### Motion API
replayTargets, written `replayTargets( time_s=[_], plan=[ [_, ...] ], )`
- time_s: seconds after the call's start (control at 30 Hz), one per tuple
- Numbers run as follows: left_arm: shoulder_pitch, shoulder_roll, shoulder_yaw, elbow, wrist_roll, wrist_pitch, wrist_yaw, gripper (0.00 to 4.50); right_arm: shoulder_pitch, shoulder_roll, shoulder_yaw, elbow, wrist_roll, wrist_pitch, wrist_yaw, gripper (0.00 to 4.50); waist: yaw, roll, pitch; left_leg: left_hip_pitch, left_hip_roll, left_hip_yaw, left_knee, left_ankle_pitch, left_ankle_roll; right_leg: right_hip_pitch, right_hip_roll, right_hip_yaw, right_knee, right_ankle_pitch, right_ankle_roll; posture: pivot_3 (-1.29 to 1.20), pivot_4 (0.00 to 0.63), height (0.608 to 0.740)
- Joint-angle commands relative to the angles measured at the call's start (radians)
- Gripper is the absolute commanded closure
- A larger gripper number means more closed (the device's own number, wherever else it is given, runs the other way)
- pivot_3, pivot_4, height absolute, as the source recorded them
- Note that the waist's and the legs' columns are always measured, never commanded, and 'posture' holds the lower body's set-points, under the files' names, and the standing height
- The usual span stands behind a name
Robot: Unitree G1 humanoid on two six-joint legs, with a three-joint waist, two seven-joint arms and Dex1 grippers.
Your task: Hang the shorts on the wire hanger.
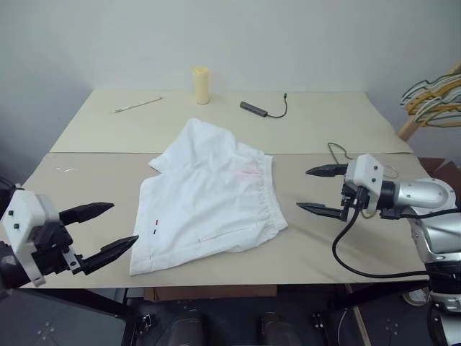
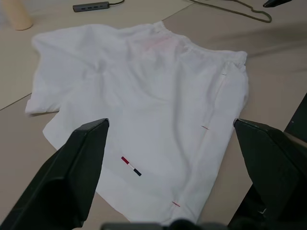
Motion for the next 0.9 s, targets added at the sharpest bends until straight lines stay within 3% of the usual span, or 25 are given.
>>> replayTargets(
  time_s=[0.03, 0.37, 0.5, 0.7, 0.9],
  plan=[
    [-0.003, 0.010, 0.013, -0.013, -0.008, -0.026, -0.013, 0.00, 0.000, -0.013, -0.031, -0.027, 0.004, -0.033, 0.003, 0.02, 0.000, 0.000, 0.000, 0.000, 0.000, 0.000, 0.000, 0.000, 0.000, 0.000, 0.000, 0.000, 0.000, 0.000, 0.000, 0.11, 0.098, 0.740],
    [-0.036, 0.018, -0.023, -0.015, -0.005, -0.018, 0.021, 0.00, 0.040, -0.020, -0.014, -0.051, -0.029, -0.085, 0.005, 0.02, -0.001, 0.000, 0.000, 0.000, 0.000, 0.000, 0.000, 0.000, 0.000, 0.000, 0.000, 0.000, 0.000, 0.000, 0.000, 0.10, 0.099, 0.740],
    [-0.045, 0.007, -0.025, -0.030, -0.019, -0.014, 0.040, 0.00, 0.066, -0.056, 0.046, -0.045, -0.175, -0.277, 0.017, 0.02, -0.003, 0.000, 0.000, 0.000, 0.000, 0.000, 0.000, 0.000, 0.000, 0.000, 0.000, 0.000, 0.000, 0.000, 0.000, 0.10, 0.112, 0.740],
    [-0.037, 0.001, -0.039, -0.033, -0.018, -0.018, 0.040, 0.00, 0.066, -0.050, 0.147, -0.057, -0.362, -0.389, -0.052, 0.02, -0.012, 0.000, 0.003, 0.000, 0.000, 0.000, 0.000, 0.000, 0.000, 0.000, 0.000, 0.000, 0.000, -0.001, 0.000, 0.08, 0.115, 0.740],
    [-0.070, 0.013, -0.075, -0.022, -0.014, -0.022, 0.038, 0.00, 0.004, -0.016, 0.322, 0.056, -0.616, -0.552, -0.131, 0.02, -0.016, -0.001, 0.003, 0.002, 0.000, 0.000, 0.000, 0.000, -0.001, 0.001, 0.000, 0.000, 0.001, -0.001, 0.000, 0.08, 0.107, 0.740]
  ],
)
